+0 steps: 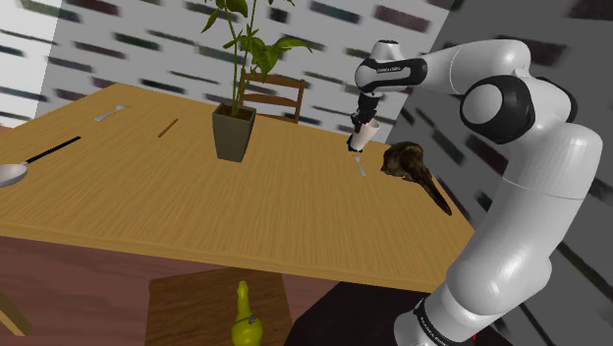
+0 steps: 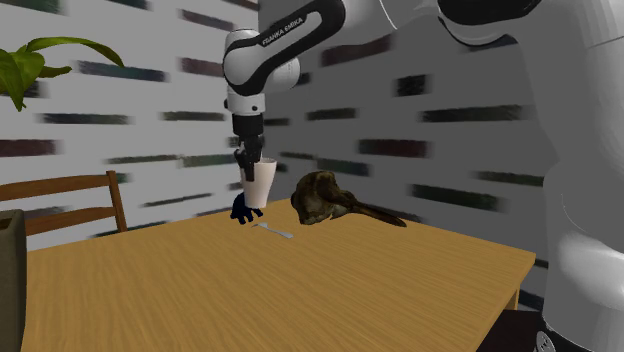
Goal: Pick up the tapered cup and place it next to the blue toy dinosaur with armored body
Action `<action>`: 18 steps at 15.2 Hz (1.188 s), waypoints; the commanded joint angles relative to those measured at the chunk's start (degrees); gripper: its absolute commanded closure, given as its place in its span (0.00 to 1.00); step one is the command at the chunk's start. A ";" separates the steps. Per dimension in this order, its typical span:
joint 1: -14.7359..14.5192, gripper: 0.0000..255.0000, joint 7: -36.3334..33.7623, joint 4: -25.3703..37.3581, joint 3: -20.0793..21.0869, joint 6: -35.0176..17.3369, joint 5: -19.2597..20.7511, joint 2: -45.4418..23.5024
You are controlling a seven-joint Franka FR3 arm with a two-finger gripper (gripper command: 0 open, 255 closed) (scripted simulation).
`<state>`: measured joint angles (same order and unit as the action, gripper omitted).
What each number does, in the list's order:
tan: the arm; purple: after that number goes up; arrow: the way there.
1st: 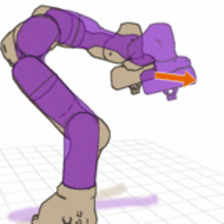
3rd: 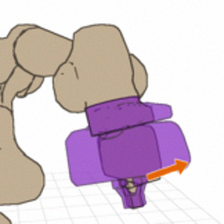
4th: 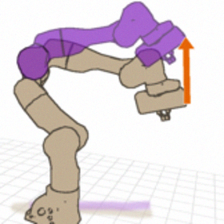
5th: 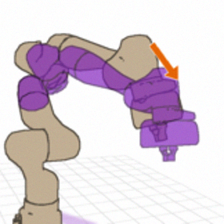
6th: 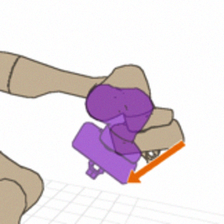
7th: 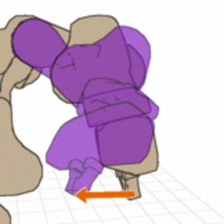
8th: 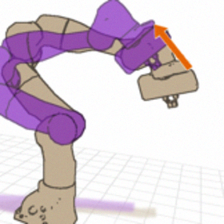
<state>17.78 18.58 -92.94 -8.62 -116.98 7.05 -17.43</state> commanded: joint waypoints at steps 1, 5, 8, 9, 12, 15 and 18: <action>-0.02 1.00 -0.22 -1.03 0.01 -1.40 0.04 -0.33; 0.01 1.00 -0.58 -3.06 0.01 -4.16 0.12 -1.09; 0.04 1.00 -0.84 -4.43 0.01 -6.20 0.17 -1.77; 0.05 1.00 -0.92 -4.86 0.01 -6.87 0.18 -2.02; 0.08 1.00 -1.18 -6.06 0.02 -8.86 0.22 -2.83; 0.12 1.00 -1.43 -7.13 0.02 -10.82 0.26 -3.74; 0.14 1.00 -1.50 -7.40 0.03 -11.35 0.27 -4.00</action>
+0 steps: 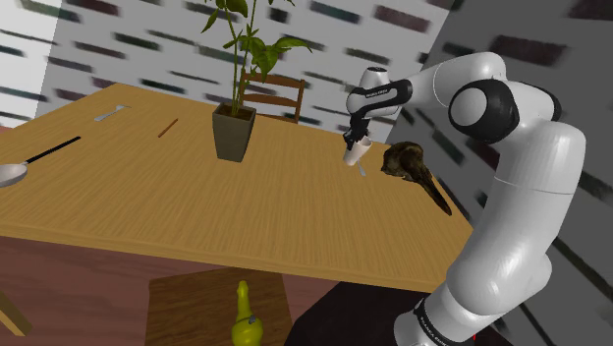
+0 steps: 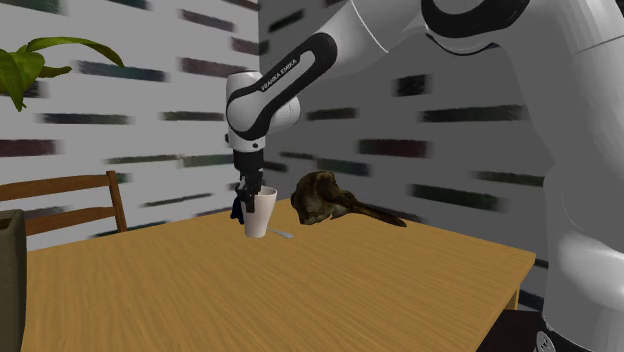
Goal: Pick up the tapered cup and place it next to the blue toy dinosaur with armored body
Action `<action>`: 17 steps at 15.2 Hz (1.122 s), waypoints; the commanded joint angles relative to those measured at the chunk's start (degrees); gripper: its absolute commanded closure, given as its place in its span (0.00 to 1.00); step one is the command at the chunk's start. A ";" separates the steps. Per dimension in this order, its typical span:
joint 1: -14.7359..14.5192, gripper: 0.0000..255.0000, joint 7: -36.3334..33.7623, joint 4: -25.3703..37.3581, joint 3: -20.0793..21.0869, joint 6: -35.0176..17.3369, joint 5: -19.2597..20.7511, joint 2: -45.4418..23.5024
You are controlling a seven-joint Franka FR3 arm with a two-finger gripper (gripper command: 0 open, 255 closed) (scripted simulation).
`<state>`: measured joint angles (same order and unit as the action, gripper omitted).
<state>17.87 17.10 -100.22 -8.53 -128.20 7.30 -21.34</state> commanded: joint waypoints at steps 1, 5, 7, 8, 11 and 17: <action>0.05 1.00 -0.02 -0.13 -0.06 -0.13 0.03 -0.09; 0.06 1.00 -0.02 -0.13 -0.05 -0.13 0.03 -0.09; 0.05 0.00 -0.02 -0.08 -0.05 -0.08 0.03 -0.09; 0.06 0.00 -0.02 -0.07 -0.05 -0.07 0.02 -0.09; 0.06 0.00 -0.02 -0.08 -0.05 -0.08 0.03 -0.09; -0.67 0.00 -0.15 1.97 0.08 5.67 0.27 3.57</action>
<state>17.37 17.08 -99.01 -8.53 -123.50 7.56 -17.88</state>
